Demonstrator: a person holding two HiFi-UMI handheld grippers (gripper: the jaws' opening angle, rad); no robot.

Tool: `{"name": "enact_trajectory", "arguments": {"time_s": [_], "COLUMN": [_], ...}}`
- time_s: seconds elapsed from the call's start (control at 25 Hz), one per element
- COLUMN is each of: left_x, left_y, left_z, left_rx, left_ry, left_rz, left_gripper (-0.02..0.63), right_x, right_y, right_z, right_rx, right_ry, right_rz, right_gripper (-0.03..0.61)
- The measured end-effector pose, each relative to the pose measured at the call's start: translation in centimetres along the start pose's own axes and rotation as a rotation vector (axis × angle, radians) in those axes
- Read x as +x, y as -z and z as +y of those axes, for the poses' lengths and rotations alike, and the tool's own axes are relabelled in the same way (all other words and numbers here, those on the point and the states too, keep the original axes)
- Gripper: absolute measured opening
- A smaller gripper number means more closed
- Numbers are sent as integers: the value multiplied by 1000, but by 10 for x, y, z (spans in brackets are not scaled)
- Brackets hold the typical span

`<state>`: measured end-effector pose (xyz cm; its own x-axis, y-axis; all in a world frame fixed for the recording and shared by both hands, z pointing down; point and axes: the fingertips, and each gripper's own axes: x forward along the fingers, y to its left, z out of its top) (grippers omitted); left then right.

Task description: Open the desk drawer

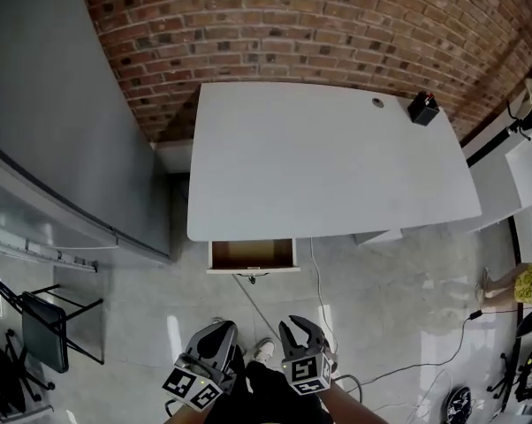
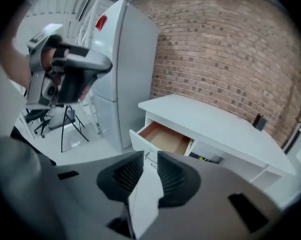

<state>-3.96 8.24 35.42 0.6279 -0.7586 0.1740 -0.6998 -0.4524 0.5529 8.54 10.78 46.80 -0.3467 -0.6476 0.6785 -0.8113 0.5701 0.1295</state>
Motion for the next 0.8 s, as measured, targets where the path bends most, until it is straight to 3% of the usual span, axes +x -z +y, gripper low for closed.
{"name": "enact_trajectory", "arguments": {"time_s": [0.28, 0.56, 0.8], "left_x": [1, 0, -5], "left_y": [-25, -37, -30], "left_z": [-47, -60, -59], "left_rx": [82, 136, 138], "left_ry": [9, 0, -37], "left_rz": [12, -31, -34], "left_gripper": [9, 9, 9], "right_x": [-52, -68, -79], "right_y": [-64, -98, -100], "right_z": [-12, -13, -15], "right_rx": [268, 197, 247], "right_ry": [9, -40, -65], "right_rz": [-164, -253, -274], "right_gripper": [46, 32, 21]}}
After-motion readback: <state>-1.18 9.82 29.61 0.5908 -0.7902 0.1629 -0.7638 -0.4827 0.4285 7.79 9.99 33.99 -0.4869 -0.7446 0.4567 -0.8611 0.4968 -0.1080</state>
